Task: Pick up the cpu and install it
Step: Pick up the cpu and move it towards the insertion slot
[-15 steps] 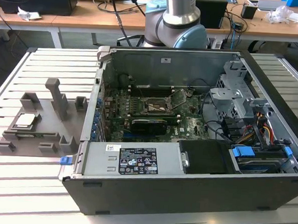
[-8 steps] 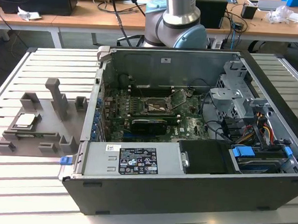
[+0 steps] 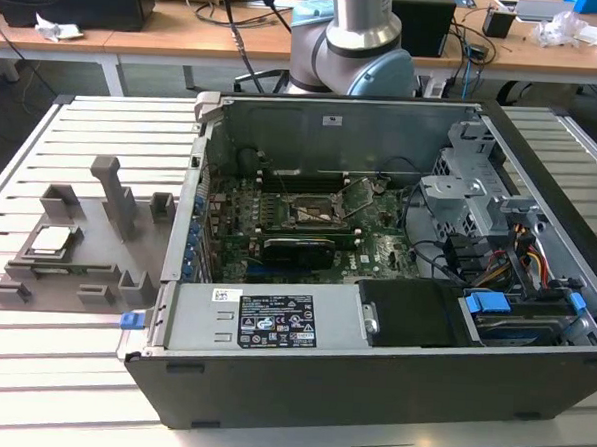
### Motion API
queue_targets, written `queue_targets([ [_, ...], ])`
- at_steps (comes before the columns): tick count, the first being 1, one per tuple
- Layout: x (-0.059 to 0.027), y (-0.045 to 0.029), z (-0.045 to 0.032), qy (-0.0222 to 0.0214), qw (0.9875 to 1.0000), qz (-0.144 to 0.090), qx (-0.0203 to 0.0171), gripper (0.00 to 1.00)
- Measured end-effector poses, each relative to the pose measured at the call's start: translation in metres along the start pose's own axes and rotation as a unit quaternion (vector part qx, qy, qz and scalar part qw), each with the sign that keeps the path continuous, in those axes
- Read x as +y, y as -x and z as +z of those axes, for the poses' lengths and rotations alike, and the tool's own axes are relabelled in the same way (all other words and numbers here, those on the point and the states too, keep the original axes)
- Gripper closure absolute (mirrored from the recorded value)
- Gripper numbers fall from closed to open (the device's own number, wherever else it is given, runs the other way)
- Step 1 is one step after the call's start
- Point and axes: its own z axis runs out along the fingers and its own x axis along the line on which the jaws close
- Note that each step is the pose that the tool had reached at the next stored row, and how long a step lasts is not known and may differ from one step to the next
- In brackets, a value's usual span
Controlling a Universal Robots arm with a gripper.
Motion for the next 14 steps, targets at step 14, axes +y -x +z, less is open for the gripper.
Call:
queue_targets([
  [14, 0.0009, 0.0094, 0.0112, -0.0134, 0.9999, -0.010, 0.0009, 0.28],
])
